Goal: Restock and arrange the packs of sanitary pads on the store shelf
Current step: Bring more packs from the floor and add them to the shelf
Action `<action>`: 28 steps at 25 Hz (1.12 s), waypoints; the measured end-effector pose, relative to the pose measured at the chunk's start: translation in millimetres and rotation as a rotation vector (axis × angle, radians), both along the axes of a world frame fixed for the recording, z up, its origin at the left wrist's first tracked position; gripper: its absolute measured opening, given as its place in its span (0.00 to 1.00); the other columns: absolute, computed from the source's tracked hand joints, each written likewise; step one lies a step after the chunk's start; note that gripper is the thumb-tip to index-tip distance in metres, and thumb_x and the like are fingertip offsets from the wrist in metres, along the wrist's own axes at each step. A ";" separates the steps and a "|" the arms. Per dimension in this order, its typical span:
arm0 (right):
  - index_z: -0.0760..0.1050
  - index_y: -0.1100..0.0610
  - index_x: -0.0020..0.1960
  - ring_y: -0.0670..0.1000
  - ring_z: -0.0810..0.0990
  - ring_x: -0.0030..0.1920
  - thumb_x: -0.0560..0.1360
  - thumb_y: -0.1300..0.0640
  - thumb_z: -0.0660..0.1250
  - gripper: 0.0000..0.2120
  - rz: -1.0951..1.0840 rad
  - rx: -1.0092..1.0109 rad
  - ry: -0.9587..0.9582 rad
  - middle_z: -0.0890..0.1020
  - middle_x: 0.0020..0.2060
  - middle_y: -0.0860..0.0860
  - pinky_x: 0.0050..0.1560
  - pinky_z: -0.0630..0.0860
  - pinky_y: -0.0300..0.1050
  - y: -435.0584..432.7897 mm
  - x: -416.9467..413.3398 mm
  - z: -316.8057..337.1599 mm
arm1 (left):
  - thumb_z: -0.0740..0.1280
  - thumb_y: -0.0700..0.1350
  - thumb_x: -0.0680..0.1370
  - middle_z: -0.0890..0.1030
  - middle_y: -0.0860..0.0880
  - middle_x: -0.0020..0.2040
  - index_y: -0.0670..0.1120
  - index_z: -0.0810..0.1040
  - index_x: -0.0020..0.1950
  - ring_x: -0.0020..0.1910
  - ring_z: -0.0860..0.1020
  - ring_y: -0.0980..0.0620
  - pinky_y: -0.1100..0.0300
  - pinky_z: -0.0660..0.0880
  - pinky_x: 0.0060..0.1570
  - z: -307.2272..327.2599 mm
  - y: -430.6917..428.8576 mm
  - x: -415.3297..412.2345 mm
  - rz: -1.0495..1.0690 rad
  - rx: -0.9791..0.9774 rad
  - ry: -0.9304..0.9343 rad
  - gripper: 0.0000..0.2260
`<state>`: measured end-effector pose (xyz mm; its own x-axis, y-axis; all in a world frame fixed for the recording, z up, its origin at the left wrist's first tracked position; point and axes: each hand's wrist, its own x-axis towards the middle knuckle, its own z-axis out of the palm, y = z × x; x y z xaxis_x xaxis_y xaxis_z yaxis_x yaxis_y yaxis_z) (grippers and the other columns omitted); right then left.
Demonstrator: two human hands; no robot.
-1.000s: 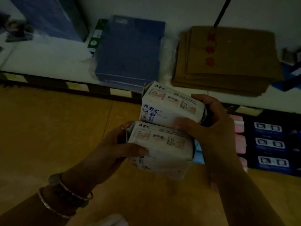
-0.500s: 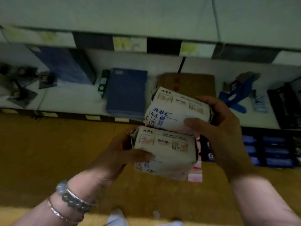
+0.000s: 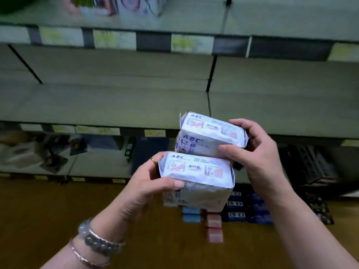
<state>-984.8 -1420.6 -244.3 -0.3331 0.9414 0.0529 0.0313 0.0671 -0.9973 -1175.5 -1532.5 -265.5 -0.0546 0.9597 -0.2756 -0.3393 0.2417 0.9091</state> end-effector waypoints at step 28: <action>0.72 0.60 0.50 0.47 0.79 0.38 0.66 0.70 0.73 0.16 -0.031 0.171 0.003 0.79 0.42 0.52 0.32 0.76 0.35 189.3 -97.9 216.6 | 0.76 0.36 0.59 0.82 0.41 0.52 0.42 0.76 0.58 0.52 0.81 0.41 0.48 0.78 0.50 205.2 206.7 -76.6 0.006 0.354 0.129 0.28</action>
